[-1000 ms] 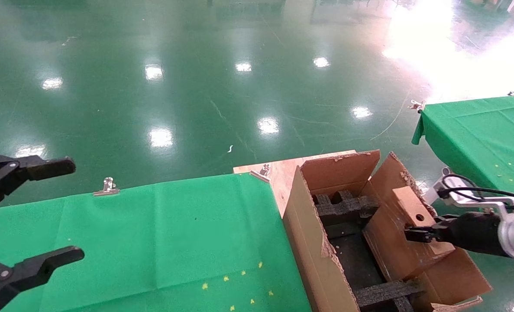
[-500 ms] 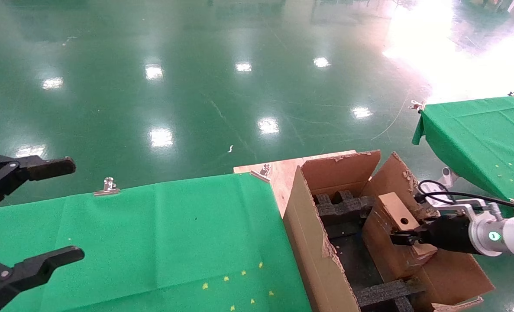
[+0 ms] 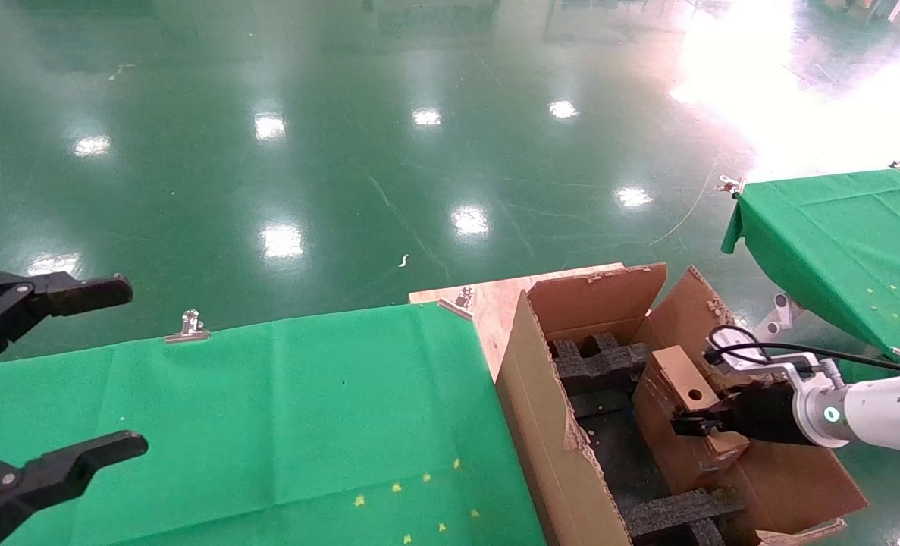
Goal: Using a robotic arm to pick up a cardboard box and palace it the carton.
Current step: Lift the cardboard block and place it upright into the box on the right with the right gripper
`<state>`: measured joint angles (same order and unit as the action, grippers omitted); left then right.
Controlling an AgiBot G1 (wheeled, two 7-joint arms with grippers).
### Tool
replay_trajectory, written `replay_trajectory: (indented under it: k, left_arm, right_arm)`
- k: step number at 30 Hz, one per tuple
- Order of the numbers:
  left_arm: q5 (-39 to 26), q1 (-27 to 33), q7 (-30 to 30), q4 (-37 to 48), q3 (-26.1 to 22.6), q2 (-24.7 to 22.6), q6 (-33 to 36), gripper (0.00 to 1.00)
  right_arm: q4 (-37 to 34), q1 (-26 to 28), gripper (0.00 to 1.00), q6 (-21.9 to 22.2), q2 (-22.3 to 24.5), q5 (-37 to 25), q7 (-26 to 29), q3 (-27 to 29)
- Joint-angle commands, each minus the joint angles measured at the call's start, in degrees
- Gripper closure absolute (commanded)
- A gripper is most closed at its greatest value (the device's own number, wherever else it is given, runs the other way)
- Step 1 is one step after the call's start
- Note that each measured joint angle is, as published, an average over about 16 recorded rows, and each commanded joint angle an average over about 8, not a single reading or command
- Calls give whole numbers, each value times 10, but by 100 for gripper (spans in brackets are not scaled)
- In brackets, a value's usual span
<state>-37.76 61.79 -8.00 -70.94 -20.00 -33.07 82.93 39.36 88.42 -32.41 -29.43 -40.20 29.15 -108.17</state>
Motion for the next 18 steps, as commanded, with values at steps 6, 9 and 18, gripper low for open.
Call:
replay_trajectory:
  k: [6, 9, 18]
  left_arm:
    - [0, 0, 0, 0, 0, 0, 0, 0]
    - [0, 0, 0, 0, 0, 0, 0, 0]
    - [0, 0, 0, 0, 0, 0, 0, 0]
  right_arm:
    - [-37, -23, 78, -10, -23, 16, -29, 11]
    - [-47, -30, 40, -13, -29, 22, -34, 15]
    - [-48, -31, 0, -16, -30, 24, -34, 16]
